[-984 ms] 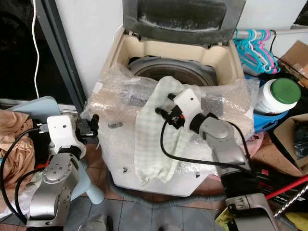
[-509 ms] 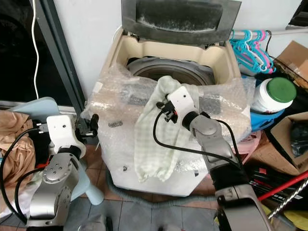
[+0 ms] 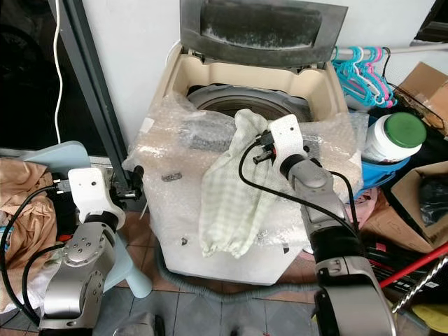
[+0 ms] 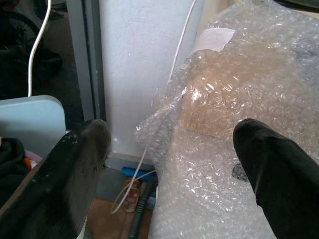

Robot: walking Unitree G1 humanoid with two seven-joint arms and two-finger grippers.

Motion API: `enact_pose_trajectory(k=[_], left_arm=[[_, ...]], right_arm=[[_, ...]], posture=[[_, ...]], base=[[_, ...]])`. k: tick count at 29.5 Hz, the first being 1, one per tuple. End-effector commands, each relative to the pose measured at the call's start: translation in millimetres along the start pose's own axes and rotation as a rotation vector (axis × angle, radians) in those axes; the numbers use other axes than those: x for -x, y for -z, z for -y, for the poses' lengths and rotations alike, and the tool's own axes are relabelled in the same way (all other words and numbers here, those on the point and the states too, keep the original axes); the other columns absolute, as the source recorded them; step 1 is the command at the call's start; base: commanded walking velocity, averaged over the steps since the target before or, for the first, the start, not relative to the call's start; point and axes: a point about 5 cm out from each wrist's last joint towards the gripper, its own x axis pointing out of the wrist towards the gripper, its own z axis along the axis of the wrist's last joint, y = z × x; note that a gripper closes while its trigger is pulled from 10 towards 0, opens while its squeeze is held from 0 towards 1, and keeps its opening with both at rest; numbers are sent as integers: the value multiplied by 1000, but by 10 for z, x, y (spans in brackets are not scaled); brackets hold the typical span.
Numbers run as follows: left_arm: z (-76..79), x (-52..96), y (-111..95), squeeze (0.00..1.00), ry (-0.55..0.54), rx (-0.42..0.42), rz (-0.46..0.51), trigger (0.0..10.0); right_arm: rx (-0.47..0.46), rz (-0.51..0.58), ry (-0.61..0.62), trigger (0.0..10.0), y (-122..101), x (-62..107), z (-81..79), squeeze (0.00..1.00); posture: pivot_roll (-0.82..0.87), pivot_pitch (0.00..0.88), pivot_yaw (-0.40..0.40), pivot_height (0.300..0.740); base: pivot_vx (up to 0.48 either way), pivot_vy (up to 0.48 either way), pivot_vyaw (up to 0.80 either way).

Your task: Clothes washing

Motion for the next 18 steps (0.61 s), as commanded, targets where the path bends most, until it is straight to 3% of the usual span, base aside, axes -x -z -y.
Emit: enact_pose_trajectory(k=[1,12,18], left_arm=[[32,-17,-17,0,-2,12,9,10000],[14,-11,-15,0,-10,12,10,10000],[24,-15,-14,0,-7,11,10,10000]], right_arm=[[-16,1,28,0,-36,-15,71,0],[-25,-3,-6,0,-22,-53,20,0],[-31,146,68,0,-315,-111,129,0]], posture=[[-18,0,-52,740],[-13,0,-55,740],[-16,0,-54,740]], base=[[0,0,0],[0,0,0],[0,0,0]])
